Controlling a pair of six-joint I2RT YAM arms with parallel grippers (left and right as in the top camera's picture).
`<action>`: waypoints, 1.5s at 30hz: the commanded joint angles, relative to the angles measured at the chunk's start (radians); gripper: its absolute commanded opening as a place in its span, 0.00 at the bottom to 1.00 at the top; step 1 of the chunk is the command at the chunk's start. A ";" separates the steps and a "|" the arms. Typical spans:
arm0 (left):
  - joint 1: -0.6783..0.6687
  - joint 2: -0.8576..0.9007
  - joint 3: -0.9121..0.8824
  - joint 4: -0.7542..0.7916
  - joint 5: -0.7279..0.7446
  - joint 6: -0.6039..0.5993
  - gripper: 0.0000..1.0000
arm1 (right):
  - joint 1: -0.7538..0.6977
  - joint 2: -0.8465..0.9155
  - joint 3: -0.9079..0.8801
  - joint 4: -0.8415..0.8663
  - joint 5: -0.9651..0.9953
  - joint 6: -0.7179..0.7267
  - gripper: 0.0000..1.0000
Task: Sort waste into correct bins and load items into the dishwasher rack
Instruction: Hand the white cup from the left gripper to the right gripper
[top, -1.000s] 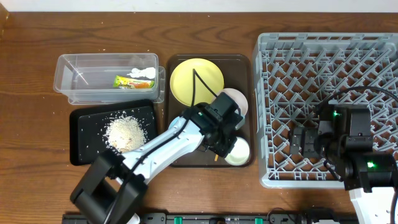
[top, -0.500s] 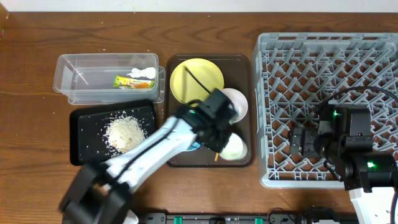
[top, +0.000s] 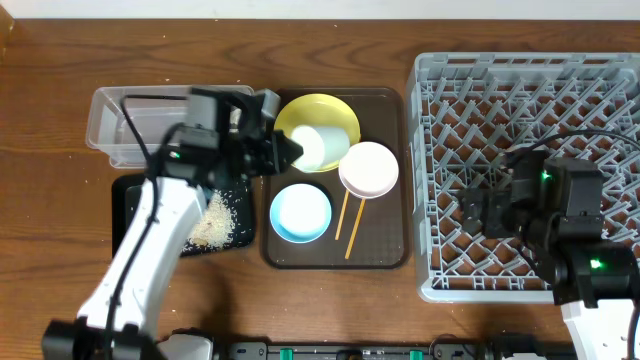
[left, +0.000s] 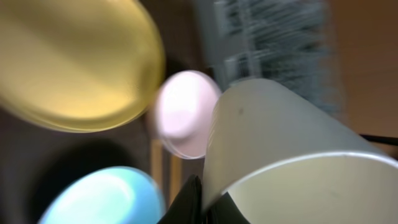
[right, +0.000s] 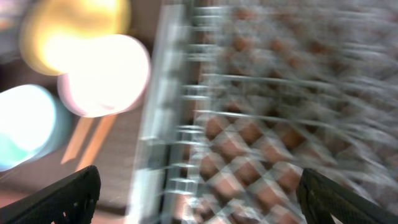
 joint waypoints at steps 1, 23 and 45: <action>0.060 0.071 0.011 0.045 0.506 -0.035 0.06 | -0.011 0.038 0.010 0.000 -0.426 -0.175 0.99; -0.118 0.123 0.011 0.059 0.595 -0.046 0.06 | 0.105 0.371 -0.033 0.548 -1.128 -0.223 0.99; -0.137 0.123 0.011 0.059 0.595 -0.066 0.06 | 0.150 0.371 -0.033 0.630 -1.121 -0.144 0.73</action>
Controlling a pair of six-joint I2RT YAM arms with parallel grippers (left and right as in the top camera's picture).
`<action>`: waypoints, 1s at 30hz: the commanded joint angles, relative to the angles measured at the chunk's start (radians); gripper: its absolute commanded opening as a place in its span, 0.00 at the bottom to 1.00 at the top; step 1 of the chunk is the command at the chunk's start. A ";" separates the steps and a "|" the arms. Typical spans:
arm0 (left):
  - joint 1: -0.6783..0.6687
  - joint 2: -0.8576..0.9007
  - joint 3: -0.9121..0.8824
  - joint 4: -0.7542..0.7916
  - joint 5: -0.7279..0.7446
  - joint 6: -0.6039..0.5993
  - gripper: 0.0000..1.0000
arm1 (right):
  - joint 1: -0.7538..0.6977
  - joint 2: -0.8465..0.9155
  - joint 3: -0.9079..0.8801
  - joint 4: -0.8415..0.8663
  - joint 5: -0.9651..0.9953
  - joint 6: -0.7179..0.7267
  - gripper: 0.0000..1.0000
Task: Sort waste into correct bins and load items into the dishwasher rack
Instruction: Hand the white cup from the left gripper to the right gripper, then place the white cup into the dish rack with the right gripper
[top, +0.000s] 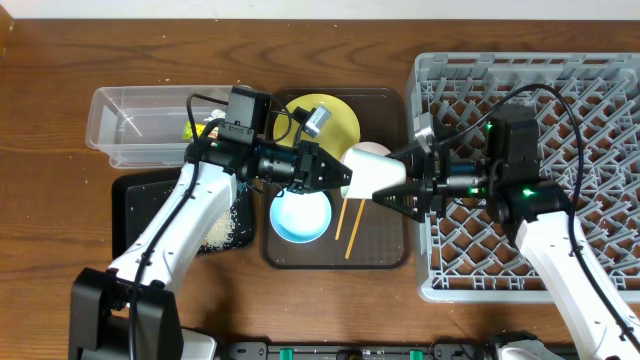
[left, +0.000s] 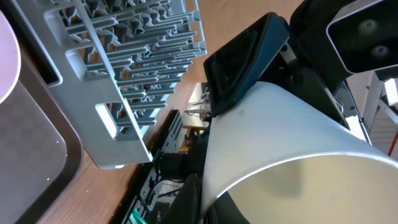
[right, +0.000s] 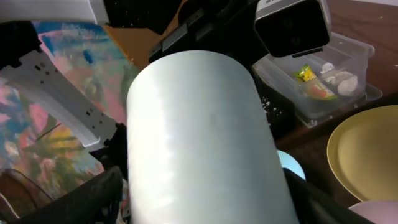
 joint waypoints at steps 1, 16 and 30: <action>0.000 -0.002 0.011 0.005 0.011 -0.013 0.06 | 0.010 0.000 -0.002 0.000 -0.027 0.009 0.72; 0.000 -0.002 0.011 -0.026 -0.225 -0.012 0.30 | 0.007 0.000 -0.002 -0.003 0.172 0.112 0.47; 0.172 -0.192 0.012 -0.235 -0.873 0.087 0.43 | -0.147 -0.122 0.110 -0.334 0.713 0.142 0.09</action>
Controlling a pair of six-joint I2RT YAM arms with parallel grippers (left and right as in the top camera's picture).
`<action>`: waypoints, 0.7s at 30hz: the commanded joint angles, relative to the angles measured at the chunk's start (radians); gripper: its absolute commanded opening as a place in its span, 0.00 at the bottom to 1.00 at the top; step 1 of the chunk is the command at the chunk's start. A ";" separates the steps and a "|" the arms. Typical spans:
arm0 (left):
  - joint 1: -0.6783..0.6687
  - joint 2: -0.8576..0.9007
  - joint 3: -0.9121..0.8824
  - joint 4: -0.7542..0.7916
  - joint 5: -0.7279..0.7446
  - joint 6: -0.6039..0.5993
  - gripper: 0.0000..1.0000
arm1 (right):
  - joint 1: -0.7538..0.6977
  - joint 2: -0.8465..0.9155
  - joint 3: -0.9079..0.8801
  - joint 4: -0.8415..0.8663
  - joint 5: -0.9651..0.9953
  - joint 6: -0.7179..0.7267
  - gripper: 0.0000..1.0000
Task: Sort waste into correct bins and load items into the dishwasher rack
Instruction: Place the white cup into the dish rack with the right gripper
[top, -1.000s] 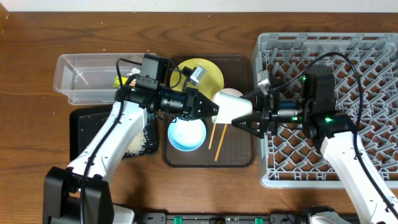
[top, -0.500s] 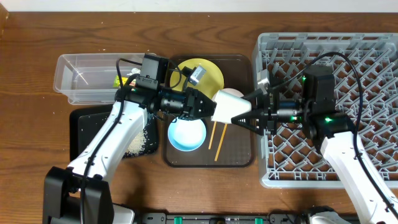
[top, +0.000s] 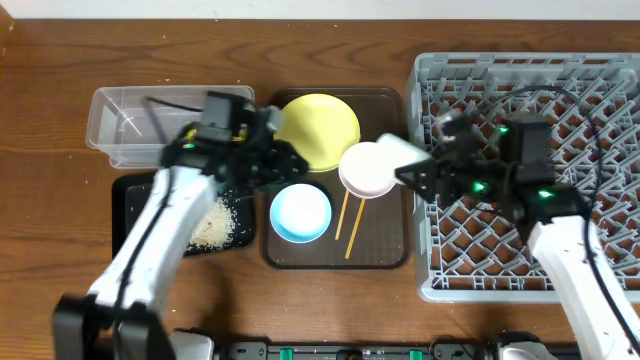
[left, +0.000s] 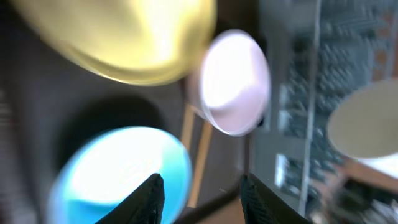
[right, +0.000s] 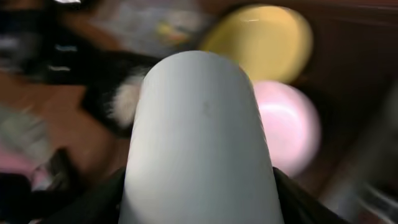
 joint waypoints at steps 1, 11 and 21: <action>0.063 -0.110 0.012 -0.045 -0.145 0.053 0.43 | -0.063 -0.083 0.101 -0.090 0.198 0.004 0.05; 0.144 -0.276 0.011 -0.170 -0.293 0.053 0.43 | -0.234 -0.120 0.345 -0.610 0.701 0.048 0.01; 0.144 -0.267 0.011 -0.170 -0.292 0.052 0.44 | -0.331 -0.006 0.314 -0.842 0.916 0.136 0.01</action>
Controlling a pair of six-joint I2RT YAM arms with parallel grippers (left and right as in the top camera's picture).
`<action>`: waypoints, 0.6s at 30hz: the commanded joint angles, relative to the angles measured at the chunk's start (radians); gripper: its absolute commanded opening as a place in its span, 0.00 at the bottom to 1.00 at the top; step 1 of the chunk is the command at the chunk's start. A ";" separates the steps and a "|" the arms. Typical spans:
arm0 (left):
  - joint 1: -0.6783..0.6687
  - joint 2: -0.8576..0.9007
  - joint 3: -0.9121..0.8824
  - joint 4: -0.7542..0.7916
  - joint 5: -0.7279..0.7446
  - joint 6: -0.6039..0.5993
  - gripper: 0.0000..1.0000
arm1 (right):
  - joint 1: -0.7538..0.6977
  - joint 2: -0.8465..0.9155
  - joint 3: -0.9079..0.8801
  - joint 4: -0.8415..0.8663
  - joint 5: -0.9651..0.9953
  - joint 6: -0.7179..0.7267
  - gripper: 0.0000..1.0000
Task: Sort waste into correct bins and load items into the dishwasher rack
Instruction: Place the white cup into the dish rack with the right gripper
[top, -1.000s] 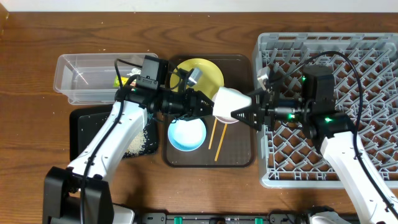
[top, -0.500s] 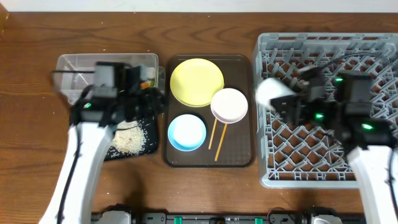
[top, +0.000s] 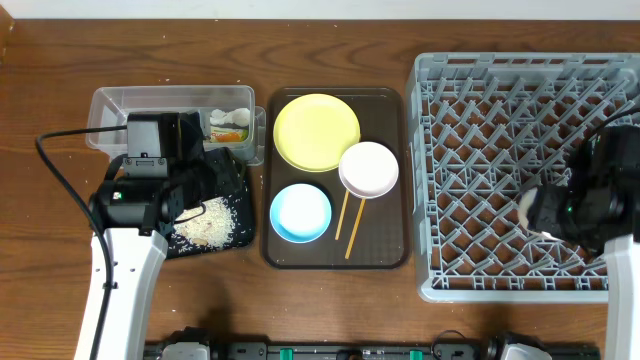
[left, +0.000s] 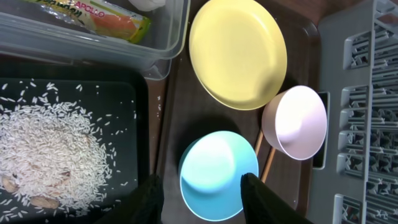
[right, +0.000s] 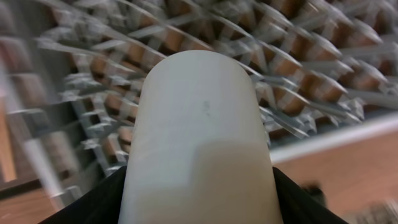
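Observation:
A white cup fills the right wrist view, with my right gripper shut on it, a finger on each side. From overhead the cup hangs over the right part of the grey dishwasher rack. My left gripper is open with nothing in it, above the near left of the brown tray. On that tray lie a yellow plate, a pink bowl, a blue bowl and two chopsticks.
A clear bin holding wrappers stands at the back left. In front of it a black tray carries spilled rice. The rack takes up the table's right side; its grid of prongs shows behind the cup.
My right gripper has carried the cup from the rack's left edge to over its right part. My left arm has drawn back left, toward the black tray, still open.
First my left gripper held the white cup above the yellow plate while the right one was over the rack. Then both met over the brown tray with the cup between them. Then the left was open and apart, the cup in the right, now over the rack.

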 joint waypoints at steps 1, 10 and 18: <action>0.004 0.002 0.011 -0.003 -0.016 0.020 0.43 | -0.034 0.049 -0.024 -0.005 0.092 0.037 0.01; 0.004 0.002 0.011 -0.014 -0.016 0.020 0.43 | -0.074 0.186 -0.040 0.021 0.082 0.037 0.01; 0.004 0.002 0.011 -0.014 -0.016 0.020 0.43 | -0.074 0.295 -0.040 0.053 0.080 0.037 0.16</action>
